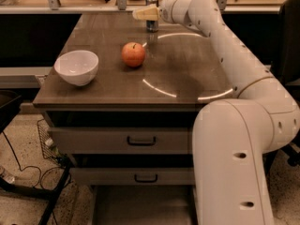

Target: Move redbull can near white bowl

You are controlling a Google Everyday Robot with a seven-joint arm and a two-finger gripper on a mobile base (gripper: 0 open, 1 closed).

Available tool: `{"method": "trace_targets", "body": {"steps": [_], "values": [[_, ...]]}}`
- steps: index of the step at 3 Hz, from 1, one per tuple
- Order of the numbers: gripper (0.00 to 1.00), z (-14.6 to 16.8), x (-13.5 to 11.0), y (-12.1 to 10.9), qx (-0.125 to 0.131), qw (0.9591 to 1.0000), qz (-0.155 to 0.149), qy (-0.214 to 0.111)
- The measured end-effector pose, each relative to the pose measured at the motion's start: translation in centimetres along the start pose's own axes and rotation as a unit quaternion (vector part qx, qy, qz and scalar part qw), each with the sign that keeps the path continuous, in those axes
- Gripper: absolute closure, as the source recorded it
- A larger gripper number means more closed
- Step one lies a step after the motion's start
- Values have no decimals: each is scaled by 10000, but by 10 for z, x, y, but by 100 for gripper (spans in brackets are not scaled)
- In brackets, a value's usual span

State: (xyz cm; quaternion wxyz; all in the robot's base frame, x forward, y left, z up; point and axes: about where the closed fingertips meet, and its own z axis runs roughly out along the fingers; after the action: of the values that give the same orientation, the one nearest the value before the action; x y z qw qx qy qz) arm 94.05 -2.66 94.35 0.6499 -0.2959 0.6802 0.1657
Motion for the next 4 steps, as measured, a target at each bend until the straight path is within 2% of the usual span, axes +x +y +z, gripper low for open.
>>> {"method": "trace_targets", "body": {"steps": [2, 3, 4], "values": [[0, 26, 23, -1, -65, 9993, 363, -110], [0, 34, 33, -6, 16, 9976, 615, -328], [26, 43, 39, -3, 6, 9948, 870, -535]]}}
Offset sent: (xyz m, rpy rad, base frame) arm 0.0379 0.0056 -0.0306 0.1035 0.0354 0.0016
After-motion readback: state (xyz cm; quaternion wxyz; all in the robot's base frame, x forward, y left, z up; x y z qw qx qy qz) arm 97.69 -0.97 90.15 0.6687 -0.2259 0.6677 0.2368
